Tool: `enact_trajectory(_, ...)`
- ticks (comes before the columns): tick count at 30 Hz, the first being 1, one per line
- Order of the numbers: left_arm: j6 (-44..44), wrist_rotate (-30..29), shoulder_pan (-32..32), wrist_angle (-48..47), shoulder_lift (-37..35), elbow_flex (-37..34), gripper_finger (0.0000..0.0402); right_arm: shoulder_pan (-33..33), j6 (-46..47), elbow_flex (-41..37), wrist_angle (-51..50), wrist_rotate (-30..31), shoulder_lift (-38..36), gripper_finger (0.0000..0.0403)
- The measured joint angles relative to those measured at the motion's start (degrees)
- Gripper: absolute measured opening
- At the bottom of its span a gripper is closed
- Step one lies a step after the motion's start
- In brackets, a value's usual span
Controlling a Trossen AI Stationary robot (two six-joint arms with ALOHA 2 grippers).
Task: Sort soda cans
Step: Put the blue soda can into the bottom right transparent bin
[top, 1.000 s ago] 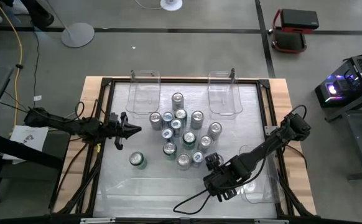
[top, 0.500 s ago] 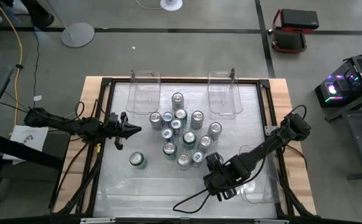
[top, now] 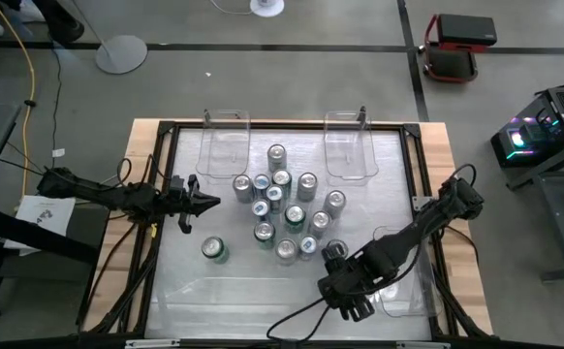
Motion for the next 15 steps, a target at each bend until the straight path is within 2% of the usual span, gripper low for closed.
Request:
enact_trajectory(4,-0.1,0.0,0.0,0.0,0.0,0.0,0.0000,1.7,5.8,8.2,-8.7,1.8,0.0,0.0238)
enact_trajectory(9,-0.1,0.0,0.0,0.0,0.0,0.0,0.0000,6.1,17.9,16.1,-22.0,6.3,-0.1,0.0238)
enact_trajectory(15,-0.1,0.0,0.0,0.3,0.0,0.0,0.0000,12.8,33.3,14.4,-21.8,6.3,-3.2,0.0238)
